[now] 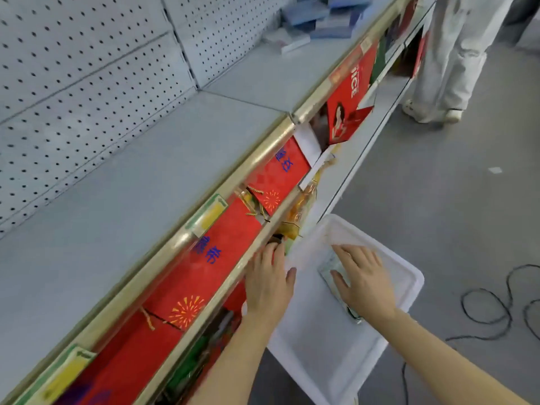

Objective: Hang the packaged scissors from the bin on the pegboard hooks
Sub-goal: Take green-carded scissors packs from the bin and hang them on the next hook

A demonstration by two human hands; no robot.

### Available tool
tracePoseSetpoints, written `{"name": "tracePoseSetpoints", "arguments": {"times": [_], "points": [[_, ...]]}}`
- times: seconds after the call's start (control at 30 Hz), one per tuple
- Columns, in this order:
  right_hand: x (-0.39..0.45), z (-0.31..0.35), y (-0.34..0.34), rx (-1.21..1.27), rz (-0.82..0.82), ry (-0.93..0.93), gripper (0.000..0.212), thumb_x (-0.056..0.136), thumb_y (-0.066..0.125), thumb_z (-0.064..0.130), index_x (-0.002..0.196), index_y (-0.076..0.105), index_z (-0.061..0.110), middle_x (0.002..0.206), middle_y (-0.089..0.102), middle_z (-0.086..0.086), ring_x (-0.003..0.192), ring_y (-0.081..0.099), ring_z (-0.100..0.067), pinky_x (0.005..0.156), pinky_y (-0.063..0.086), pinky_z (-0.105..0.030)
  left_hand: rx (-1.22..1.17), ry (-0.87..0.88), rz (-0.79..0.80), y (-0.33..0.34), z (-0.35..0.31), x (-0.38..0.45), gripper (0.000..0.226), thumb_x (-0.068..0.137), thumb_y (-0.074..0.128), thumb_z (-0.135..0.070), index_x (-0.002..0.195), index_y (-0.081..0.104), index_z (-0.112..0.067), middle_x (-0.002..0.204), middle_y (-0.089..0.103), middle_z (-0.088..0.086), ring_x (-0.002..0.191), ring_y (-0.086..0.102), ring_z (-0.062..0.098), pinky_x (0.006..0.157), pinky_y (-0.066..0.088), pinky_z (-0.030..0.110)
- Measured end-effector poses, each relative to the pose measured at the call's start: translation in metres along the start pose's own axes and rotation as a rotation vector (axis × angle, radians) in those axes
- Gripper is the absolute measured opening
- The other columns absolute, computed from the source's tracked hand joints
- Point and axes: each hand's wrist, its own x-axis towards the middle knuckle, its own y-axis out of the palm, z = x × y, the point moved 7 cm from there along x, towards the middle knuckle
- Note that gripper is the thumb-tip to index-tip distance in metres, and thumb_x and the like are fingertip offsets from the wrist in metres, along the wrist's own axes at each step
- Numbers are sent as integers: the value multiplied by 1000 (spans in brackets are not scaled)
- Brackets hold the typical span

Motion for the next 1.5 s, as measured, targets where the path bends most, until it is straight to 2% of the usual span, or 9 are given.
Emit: {"name": "tracePoseSetpoints", "arguments": {"times": [0.23, 0.37, 0.6, 0.87, 0.97, 1.07, 1.2, 1.33, 1.5], "points": [[-66, -107, 36, -95, 138, 185, 50, 68, 82, 10, 116, 66, 3, 103, 67, -8, 90, 63, -33, 76, 51, -42, -62, -271, 578, 198, -33, -12, 46, 93, 55, -39, 129, 51, -11, 132, 52, 9, 122, 46, 30, 101, 39, 37], [-80, -137, 56, -125, 169, 212, 53, 66, 83, 9, 116, 67, 1, 103, 68, -9, 89, 64, -32, 76, 53, -44, -293, -650, 806, 283, -42, -16, 66, 90, 57, -51, 133, 45, -3, 138, 46, 18, 129, 44, 34, 105, 38, 37], [-72, -158, 98, -116, 176, 218, 47, 68, 80, 5, 113, 67, 1, 100, 68, -9, 88, 63, -32, 77, 51, -43, -196, -906, 574, 330, -81, 4, 129, 62, 68, -73, 152, 9, -3, 144, 31, 9, 127, 39, 29, 98, 37, 44], [-63, -188, 187, -189, 505, 305, 50, 56, 79, 3, 105, 67, 1, 95, 67, -13, 82, 61, -37, 69, 51, -40, -73, -984, 595, 331, -21, -44, 114, 60, 79, -45, 148, 13, -13, 133, 39, 17, 116, 49, 31, 96, 40, 38], [-62, -202, 220, -217, 720, 381, 48, 79, 62, 14, 126, 51, 10, 120, 56, -10, 108, 51, -34, 89, 43, -39, -24, -920, 434, 322, 7, -64, 86, 38, 86, -33, 111, 47, -9, 100, 52, 14, 87, 53, 33, 74, 45, 39], [-58, -207, 241, -225, 774, 434, 60, 81, 60, 33, 133, 34, 16, 128, 43, -8, 116, 41, -30, 98, 36, -35, 9, -818, 377, 316, 24, -74, 66, 32, 86, -27, 87, 54, -10, 88, 50, 12, 77, 50, 33, 64, 44, 39], [-66, -202, 255, -311, 753, 478, 84, 64, 71, 47, 133, 37, 11, 115, 49, -12, 104, 47, -33, 91, 36, -39, -135, -768, 449, 309, 32, -79, 52, 55, 83, -18, 95, 50, -10, 88, 60, 10, 70, 65, 32, 52, 50, 40], [-81, -185, 251, -270, 798, 571, 81, 69, 65, 49, 136, 30, 19, 117, 42, -10, 108, 42, -33, 89, 35, -41, -291, -772, 474, 310, 42, -90, 49, 86, 62, -21, 126, 36, -11, 122, 62, 6, 106, 63, 26, 82, 55, 38], [-95, -145, 240, -7, 802, 630, 82, 80, 60, 25, 146, 11, 25, 120, 27, -5, 89, 60, -33, 71, 54, -40, -528, -787, 380, 253, 37, -84, 44, 86, 64, -21, 118, 35, -30, 119, 62, -5, 101, 64, 17, 75, 51, 24]]}}
